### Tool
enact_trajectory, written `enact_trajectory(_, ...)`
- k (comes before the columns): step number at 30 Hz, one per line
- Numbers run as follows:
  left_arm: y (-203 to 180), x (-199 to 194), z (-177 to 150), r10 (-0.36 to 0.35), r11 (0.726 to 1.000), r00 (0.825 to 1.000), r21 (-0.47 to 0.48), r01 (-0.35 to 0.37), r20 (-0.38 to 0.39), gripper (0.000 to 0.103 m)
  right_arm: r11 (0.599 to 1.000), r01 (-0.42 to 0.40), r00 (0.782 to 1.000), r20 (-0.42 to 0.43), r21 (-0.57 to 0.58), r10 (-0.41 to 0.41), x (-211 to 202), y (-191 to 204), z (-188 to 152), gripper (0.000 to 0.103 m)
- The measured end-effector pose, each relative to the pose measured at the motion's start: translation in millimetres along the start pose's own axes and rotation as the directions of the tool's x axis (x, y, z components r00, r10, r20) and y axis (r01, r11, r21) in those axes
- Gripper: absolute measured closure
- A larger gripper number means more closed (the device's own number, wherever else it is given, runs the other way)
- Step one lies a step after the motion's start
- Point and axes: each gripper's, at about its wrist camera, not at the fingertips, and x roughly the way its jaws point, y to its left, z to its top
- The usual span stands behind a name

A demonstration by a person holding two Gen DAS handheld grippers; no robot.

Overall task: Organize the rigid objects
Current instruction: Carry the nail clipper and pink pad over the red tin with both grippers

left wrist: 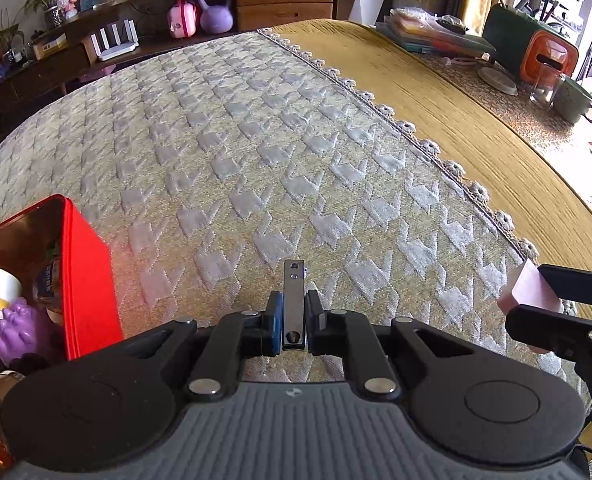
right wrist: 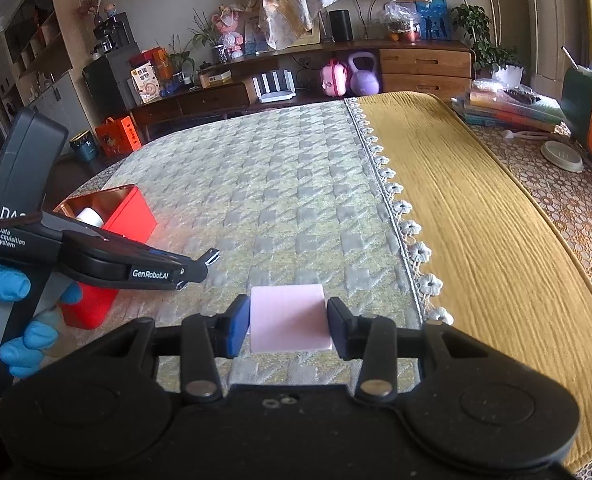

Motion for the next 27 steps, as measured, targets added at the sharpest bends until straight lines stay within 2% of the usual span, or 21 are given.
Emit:
enact_trajectory(9,15.1,-47.3,0.7,-0.021,0.999,0.998,-0.038,0.023,0.055,0.092,0.998,-0.01,0.999,0.05,-0.06,0.013,-28.4,30.5,13.8,0.062)
enact_trajectory(15,34.0,-81.9,-2.2,-0.011,0.997,0.997,-0.077,0.017,0.081,0.092,0.995,-0.038,0.996,0.071,-0.096,0.045,-45.2,57.5,20.7,0.062)
enact_trajectory(27,114.6,-155.3,-12.5,0.07,0.983,0.985,-0.179,-0.04,0.16,0.092,0.972,-0.114,0.986,0.096,-0.206,0.136,-52.0,131.1,40.5,0.062)
